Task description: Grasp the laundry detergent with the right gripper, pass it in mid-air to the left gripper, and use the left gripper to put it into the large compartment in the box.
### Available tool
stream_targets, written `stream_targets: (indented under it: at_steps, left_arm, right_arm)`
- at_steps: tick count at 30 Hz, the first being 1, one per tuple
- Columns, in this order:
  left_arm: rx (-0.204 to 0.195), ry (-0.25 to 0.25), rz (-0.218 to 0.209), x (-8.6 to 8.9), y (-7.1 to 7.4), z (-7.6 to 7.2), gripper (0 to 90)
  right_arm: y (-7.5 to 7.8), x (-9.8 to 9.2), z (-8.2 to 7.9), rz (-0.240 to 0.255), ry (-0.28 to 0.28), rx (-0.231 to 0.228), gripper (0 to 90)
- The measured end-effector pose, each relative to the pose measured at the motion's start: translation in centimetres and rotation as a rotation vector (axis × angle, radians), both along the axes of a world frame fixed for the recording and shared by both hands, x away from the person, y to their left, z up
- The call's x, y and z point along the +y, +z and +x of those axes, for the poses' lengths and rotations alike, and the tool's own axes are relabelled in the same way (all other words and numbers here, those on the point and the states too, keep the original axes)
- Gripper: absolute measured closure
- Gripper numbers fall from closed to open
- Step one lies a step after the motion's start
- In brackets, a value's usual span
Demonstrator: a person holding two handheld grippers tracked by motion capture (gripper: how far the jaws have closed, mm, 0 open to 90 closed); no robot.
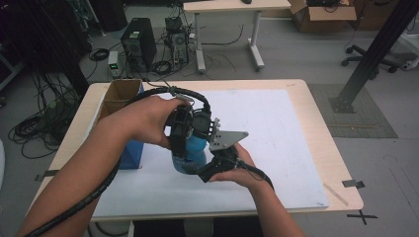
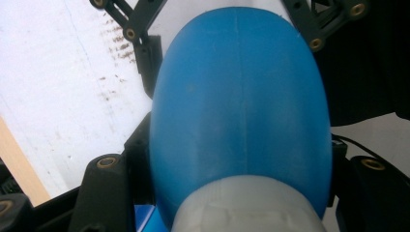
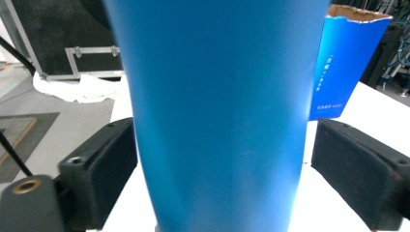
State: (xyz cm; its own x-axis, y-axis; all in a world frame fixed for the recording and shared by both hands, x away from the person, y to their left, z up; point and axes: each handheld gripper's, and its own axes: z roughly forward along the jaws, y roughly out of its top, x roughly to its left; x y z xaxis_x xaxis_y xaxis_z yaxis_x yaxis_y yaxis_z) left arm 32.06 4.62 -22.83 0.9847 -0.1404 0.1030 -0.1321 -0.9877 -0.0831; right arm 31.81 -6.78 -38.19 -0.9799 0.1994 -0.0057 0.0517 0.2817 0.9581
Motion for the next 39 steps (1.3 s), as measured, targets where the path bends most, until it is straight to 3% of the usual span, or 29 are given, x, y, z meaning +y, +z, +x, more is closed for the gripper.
stream_targets:
  at_steps: [2,3,10,16,17,18,19,22,23,30,34,39]
  left_arm:
    - [-0.002,0.009,0.001,0.1,0.1,0.1,39.2]
    - [-0.007,0.014,0.001,0.1,0.2,0.2,39.2]
    - [-0.011,0.028,0.015,-0.2,0.4,0.4,39.2]
    - [-0.020,0.096,0.022,-0.5,1.0,0.6,39.0]
    - [-0.008,0.138,0.013,-0.4,1.5,1.0,39.0]
    - [-0.008,0.138,0.013,-0.4,1.5,1.0,38.9]
    - [0.012,0.201,0.001,-0.3,2.0,1.3,38.9]
    - [0.021,0.232,-0.008,-0.2,2.4,1.5,38.9]
    - [0.026,0.266,-0.003,-0.2,2.8,1.6,38.9]
    - [0.012,0.369,0.010,-0.4,3.9,2.0,38.9]
    - [0.002,0.442,-0.017,0.0,4.8,2.6,38.8]
    - [0.029,0.549,-0.043,0.6,5.6,3.6,38.9]
  right_arm:
    - [0.0,-0.1,0.0,0.011,0.002,0.008,6.1]
    - [0.0,-0.2,0.0,0.016,-0.007,0.012,1.1]
    - [0.3,-0.9,0.1,0.063,-0.012,0.022,0.0]
    - [0.5,-2.0,-0.1,0.082,-0.026,0.016,0.0]
    - [0.6,-2.8,-0.2,0.085,-0.039,0.012,0.0]
    - [0.6,-2.8,-0.2,0.085,-0.039,0.012,0.0]
    - [0.8,-3.6,-0.2,0.087,-0.049,0.007,0.0]
    - [1.0,-4.4,-0.2,0.092,-0.060,0.003,0.0]
    - [1.2,-5.1,-0.2,0.098,-0.071,0.000,0.0]
    - [2.2,-7.3,-0.2,0.112,-0.103,-0.015,0.0]
    - [3.0,-8.4,-0.3,0.122,-0.118,-0.031,0.0]
    - [3.9,-9.4,-0.3,0.120,-0.126,-0.042,0.0]
